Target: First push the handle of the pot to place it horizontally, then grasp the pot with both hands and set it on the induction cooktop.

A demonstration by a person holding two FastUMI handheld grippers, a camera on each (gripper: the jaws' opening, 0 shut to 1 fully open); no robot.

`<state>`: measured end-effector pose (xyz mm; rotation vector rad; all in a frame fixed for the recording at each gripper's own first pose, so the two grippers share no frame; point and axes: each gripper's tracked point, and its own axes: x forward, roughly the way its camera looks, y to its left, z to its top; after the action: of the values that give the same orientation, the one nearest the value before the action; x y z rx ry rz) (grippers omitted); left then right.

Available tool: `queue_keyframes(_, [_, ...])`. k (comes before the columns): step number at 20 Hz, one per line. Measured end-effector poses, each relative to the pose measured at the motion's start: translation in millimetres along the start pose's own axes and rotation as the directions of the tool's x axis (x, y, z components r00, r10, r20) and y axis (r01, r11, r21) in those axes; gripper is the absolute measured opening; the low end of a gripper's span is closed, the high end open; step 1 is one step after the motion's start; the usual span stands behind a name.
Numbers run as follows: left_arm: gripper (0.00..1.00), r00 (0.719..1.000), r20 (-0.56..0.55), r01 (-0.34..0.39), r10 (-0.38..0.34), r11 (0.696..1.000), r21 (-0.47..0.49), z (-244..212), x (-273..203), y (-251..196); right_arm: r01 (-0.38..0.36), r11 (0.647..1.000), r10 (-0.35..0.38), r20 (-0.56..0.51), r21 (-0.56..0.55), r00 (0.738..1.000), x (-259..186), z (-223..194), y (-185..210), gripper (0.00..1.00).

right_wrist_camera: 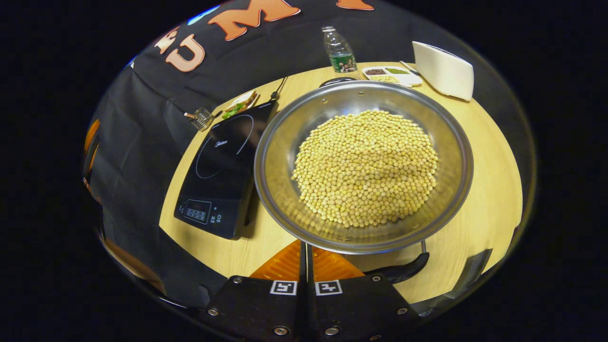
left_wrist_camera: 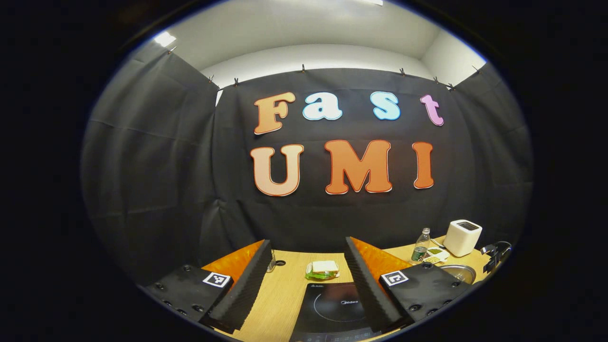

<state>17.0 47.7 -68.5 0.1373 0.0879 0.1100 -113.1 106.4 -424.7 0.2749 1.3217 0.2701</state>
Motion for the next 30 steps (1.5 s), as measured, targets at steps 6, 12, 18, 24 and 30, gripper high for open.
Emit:
queue_keyframes(6, [0.97, 1.000, -0.020, -0.001, 0.001, 1.000, -0.003, -6, 3, 1, 0.080, 0.996, -0.080, 0.000, 0.039, 0.997, -7, 5, -41, 0.00])
queue_keyframes(12, [0.99, 1.000, -0.016, 0.017, -0.017, 1.000, 0.007, -3, 6, -8, 0.100, 0.992, -0.099, -0.006, 0.080, 0.995, -12, 9, -67, 0.00])
queue_keyframes(18, [0.99, 0.999, -0.025, 0.036, -0.035, 0.999, 0.019, -5, 9, -21, 0.152, 0.980, -0.154, 0.007, 0.125, 0.988, -18, 17, -100, 0.00])
queue_keyframes(24, [1.00, 0.998, -0.040, 0.046, -0.045, 0.999, 0.027, -10, 14, -28, 0.202, 0.972, -0.206, 0.020, 0.119, 0.978, -22, 27, -124, 0.00])
queue_keyframes(30, [1.00, 0.997, -0.060, 0.049, -0.047, 0.998, 0.031, -18, 19, -32, 0.275, 0.943, -0.286, 0.032, 0.185, 0.958, -25, 44, -162, 0.00])
